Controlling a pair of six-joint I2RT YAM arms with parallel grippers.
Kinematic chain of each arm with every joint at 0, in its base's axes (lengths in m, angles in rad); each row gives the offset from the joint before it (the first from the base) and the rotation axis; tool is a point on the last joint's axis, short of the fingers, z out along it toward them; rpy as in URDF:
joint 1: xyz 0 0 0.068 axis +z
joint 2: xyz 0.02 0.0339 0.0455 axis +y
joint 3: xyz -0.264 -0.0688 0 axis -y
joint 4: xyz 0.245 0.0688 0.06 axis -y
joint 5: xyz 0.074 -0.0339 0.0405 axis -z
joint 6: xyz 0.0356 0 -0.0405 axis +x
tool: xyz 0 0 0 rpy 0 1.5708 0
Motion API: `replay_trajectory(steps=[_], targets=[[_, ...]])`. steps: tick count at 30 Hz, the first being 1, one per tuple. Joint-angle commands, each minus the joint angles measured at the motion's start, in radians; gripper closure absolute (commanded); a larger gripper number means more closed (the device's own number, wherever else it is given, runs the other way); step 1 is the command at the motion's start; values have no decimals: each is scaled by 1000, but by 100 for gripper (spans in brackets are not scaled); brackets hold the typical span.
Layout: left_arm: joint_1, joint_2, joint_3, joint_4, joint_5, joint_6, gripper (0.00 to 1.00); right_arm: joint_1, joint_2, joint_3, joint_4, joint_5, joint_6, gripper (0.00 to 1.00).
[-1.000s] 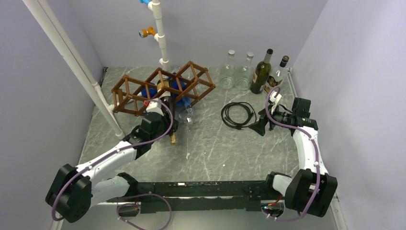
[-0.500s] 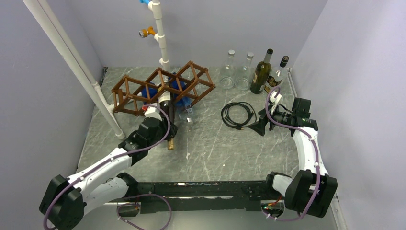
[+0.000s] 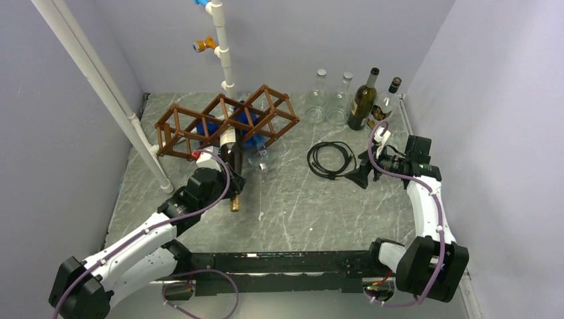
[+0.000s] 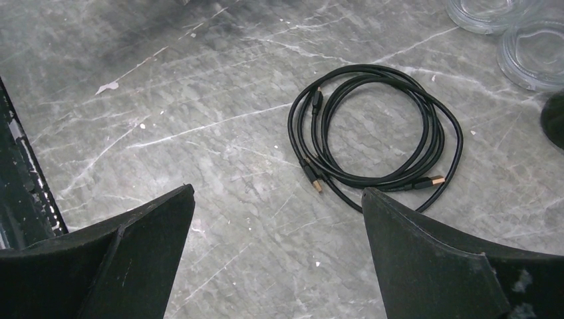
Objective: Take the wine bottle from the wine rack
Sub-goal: Pick up the wine bottle from the wine rack.
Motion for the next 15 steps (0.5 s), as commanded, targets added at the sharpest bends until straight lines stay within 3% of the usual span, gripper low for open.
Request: replay_trajectory(steps=[1, 15], targets=[[-3, -95, 42, 253, -72, -13, 100, 20, -11, 23, -4, -54, -22, 1], [-39, -180, 25, 227, -79, -49, 100, 175, 27, 16, 46, -51, 29, 1]])
